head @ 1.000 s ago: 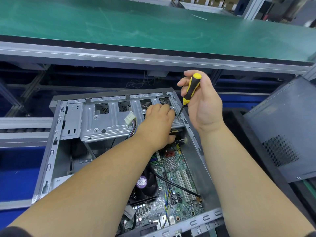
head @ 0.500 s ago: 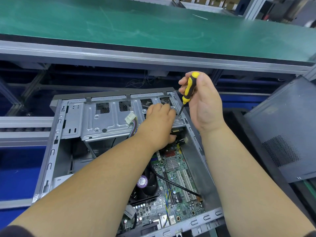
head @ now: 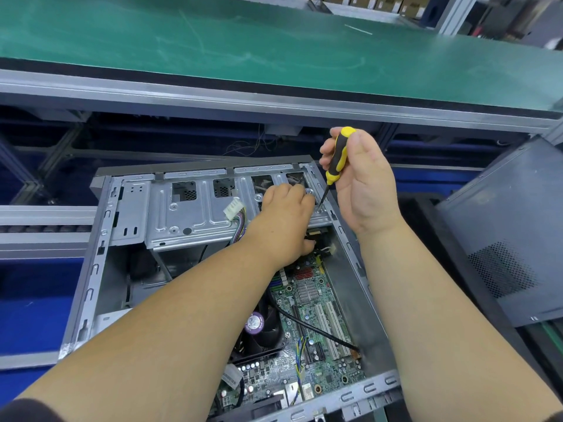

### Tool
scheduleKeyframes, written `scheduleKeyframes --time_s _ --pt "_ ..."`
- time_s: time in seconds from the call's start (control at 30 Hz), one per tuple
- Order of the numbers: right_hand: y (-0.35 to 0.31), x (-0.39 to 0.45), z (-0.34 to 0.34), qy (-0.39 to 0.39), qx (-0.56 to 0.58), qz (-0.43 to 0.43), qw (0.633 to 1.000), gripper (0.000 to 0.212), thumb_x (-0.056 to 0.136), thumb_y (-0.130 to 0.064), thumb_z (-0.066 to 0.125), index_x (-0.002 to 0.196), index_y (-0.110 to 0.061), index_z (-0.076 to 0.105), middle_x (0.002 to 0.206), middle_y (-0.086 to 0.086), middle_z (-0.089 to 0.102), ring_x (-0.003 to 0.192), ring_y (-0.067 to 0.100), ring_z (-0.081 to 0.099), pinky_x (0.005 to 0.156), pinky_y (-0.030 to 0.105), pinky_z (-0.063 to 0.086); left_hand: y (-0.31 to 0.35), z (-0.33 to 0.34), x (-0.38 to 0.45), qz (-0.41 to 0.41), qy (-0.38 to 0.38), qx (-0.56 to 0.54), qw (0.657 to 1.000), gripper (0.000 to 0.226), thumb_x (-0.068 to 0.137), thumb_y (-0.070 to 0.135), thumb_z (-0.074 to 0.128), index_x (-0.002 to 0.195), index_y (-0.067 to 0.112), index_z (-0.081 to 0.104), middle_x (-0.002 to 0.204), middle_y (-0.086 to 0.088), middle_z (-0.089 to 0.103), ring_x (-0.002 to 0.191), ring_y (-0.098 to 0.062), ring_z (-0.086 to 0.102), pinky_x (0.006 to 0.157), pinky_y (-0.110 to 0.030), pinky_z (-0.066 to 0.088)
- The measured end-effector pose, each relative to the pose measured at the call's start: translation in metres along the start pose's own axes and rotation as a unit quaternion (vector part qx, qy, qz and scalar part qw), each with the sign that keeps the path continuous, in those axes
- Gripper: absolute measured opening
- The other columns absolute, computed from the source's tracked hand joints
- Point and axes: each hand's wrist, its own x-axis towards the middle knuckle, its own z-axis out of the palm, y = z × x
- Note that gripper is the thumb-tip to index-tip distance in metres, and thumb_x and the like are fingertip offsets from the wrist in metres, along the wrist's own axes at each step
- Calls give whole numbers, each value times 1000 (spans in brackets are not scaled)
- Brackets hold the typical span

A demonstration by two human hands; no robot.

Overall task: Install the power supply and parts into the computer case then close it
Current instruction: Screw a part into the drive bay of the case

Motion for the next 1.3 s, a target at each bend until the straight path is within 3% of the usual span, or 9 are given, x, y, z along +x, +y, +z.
scheduleKeyframes --time_s 0.37,0.47,0.63,0.73,0.9,1.0,1.1,1.2,1.3 --pt "-5 -1 1 26 -79 -16 996 16 98 -19 50 109 -10 58 88 0 65 87 15 62 83 28 51 1 1 0 -2 2 6 1000 65 73 55 68 121 15 47 117 -2 43 114 -25 36 105 -37 26" --pt "-12 -4 0 32 -188 -39 981 16 96 -15 58 111 -11 61 92 -3 66 88 8 63 78 22 52 0 2 1 -2 2 17 1000 66 73 57 67 120 15 48 116 -3 43 113 -26 37 104 -38 27" --pt "-33 -15 -5 32 -401 -76 912 15 88 -23 66 101 -25 59 85 -14 65 78 1 61 72 21 52 1 -2 -1 -9 8 1 1000 72 72 64 65 124 18 48 118 -2 44 115 -25 38 106 -39 27" --pt "-54 -28 -13 92 -358 -125 921 14 87 -22 66 98 -19 57 86 -14 67 81 5 66 75 27 56 2 -12 -5 -32 31 -69 997 68 74 68 62 124 24 51 118 2 48 116 -23 40 106 -40 28" --pt "-81 -54 -52 189 -339 -130 912 18 84 -35 68 87 -34 51 81 -16 64 83 11 67 78 32 55 16 -39 -8 -47 103 -160 981 12 87 34 64 88 25 56 92 7 55 90 -20 54 78 -36 46" --pt "-89 -72 -78 239 -330 -112 906 21 81 -43 68 84 -35 49 76 -20 59 81 7 66 71 23 50 34 -55 -10 -50 113 -176 977 21 90 40 61 76 32 47 82 11 50 75 -16 52 65 -34 46" --pt "-89 -87 -104 278 -320 -87 902 24 80 -44 69 84 -34 48 75 -19 57 78 6 63 70 24 49 56 -67 -12 -14 111 -139 984 33 90 52 54 69 30 42 74 9 48 67 -14 49 57 -31 40" --pt "-84 -99 -126 293 -307 -59 904 22 81 -40 70 84 -33 48 71 -24 56 69 -2 56 68 23 45 79 -72 -13 14 97 -122 988 30 91 48 54 70 28 44 72 9 48 69 -14 48 57 -32 37" --pt "-79 -107 -148 283 -308 -23 908 15 82 -35 68 91 -33 55 77 -19 61 72 3 59 69 27 48 103 -68 -14 19 61 -125 990 14 86 36 62 82 32 50 84 12 51 80 -15 53 68 -35 46"
